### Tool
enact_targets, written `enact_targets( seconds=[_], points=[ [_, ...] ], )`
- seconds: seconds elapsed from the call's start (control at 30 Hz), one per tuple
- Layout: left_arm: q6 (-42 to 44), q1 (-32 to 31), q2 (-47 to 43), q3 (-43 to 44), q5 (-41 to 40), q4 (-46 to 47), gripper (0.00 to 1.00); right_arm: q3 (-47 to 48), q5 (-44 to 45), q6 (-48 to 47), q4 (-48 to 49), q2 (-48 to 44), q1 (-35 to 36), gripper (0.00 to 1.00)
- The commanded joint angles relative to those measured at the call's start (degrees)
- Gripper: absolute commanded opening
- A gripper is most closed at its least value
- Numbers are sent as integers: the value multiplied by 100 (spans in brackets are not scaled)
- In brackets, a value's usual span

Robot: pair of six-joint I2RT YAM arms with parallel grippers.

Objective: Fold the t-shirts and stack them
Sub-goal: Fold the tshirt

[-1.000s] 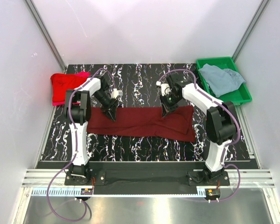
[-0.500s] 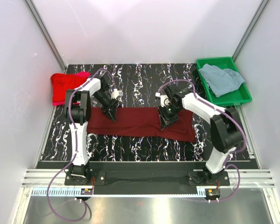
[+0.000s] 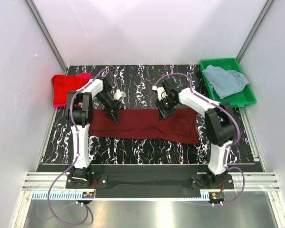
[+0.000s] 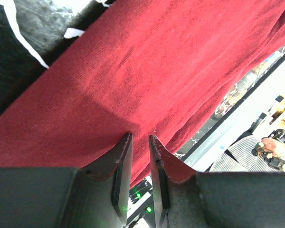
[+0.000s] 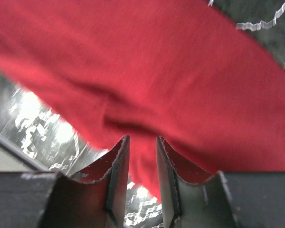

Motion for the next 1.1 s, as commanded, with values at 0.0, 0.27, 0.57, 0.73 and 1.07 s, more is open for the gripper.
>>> enact_targets(
  seconds=[0.0, 0.27, 0.57, 0.73, 1.07],
  points=[
    [-1, -33, -187, -38, 211, -1169, 25, 548, 86, -175, 112, 529, -43, 35],
    [25, -33, -188, -92, 299, -1169, 25, 549, 446, -201, 50, 532, -307, 36],
    [17, -60, -56, 23, 387, -1169, 25, -215, 552, -333, -73, 93, -975, 36],
    [78, -60, -64, 23, 431, -1169, 25, -575, 499, -360, -327, -215, -1001, 36],
    [263, -60, -20, 14, 581, -1169, 25, -1252, 315, 1, -908, -1462, -993, 36]
  ],
)
